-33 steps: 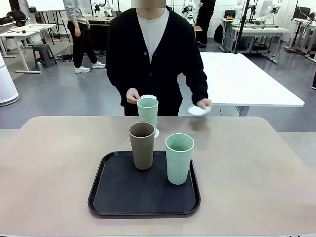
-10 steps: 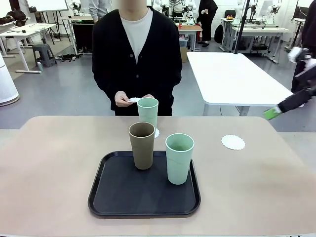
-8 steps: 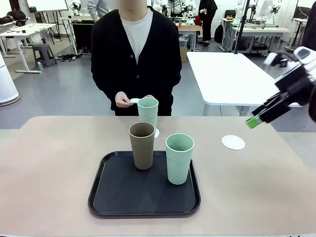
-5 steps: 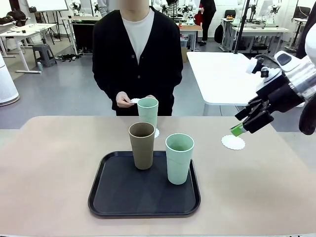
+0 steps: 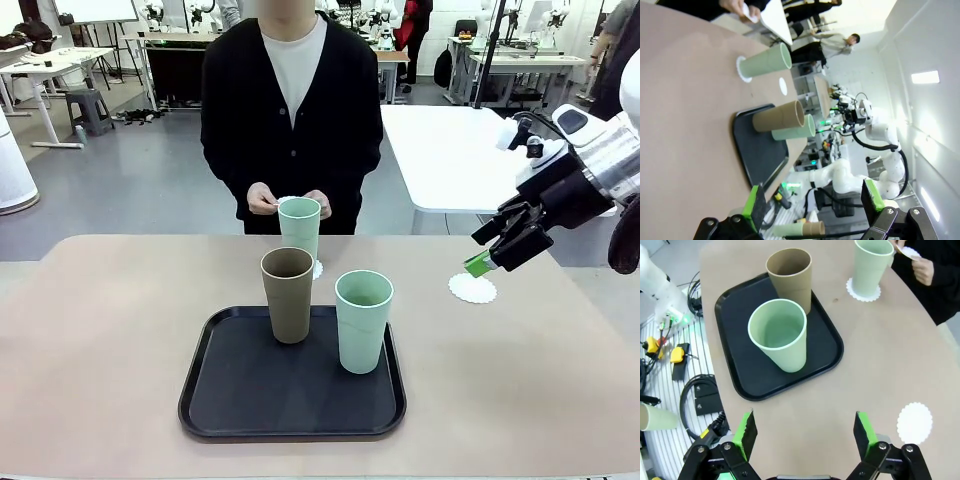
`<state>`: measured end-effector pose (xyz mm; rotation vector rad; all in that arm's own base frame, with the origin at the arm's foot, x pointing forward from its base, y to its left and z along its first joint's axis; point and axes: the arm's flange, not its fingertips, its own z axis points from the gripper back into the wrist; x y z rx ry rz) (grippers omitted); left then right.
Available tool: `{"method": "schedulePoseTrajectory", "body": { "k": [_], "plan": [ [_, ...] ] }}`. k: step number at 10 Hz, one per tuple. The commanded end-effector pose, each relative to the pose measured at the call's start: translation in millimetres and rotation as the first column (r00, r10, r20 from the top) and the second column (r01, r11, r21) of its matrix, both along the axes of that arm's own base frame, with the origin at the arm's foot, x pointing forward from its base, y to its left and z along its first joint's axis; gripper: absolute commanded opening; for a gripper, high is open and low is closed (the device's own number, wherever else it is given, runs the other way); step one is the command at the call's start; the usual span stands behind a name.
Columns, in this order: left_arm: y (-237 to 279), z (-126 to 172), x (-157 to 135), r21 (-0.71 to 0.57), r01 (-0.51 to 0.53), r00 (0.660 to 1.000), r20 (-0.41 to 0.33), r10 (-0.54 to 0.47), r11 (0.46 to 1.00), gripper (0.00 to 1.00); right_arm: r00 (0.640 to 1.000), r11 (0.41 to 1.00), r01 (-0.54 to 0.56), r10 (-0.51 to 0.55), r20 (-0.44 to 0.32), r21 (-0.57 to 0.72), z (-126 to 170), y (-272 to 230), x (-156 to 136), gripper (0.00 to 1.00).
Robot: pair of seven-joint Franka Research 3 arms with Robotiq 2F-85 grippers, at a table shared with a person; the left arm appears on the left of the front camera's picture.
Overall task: Place coasters on the table and set cups on them.
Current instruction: Take one Reusable plastic cup from the Flat Tray and place it on a coaster set by the human.
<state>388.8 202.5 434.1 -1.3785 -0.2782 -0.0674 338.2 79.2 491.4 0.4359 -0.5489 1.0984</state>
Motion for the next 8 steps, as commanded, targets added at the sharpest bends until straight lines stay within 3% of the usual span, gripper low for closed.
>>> {"method": "schedulePoseTrajectory", "body": {
  "k": [1, 2, 3, 5, 8],
  "plan": [
    [0, 1, -1, -0.003, -0.012, 1.000, 0.008, 0.012, 1.000, 1.00, 1.000, 1.000, 0.017, -0.017, 0.001, -0.011, 0, 1, 0, 1.00],
    [0, 1, -1, -0.003, -0.012, 1.000, 0.008, 0.012, 1.000, 1.00, 1.000, 1.000, 0.000, 0.000, 0.000, 0.000, 0, 0, 0, 1.00],
    [0, 1, -1, -0.003, -0.012, 1.000, 0.008, 0.012, 1.000, 1.00, 0.995, 0.985, -0.095, 0.087, 0.058, 0.145, -7, -24, 16, 1.00],
    [0, 1, -1, -0.003, -0.012, 1.000, 0.008, 0.012, 1.000, 1.00, 0.969, 0.924, -0.246, 0.225, 0.104, 0.292, -30, -55, 72, 1.00],
    [0, 1, -1, -0.003, -0.012, 1.000, 0.008, 0.012, 1.000, 1.00, 0.925, 0.837, -0.371, 0.294, 0.242, 0.401, -69, -70, 107, 1.00]
  ]
}}
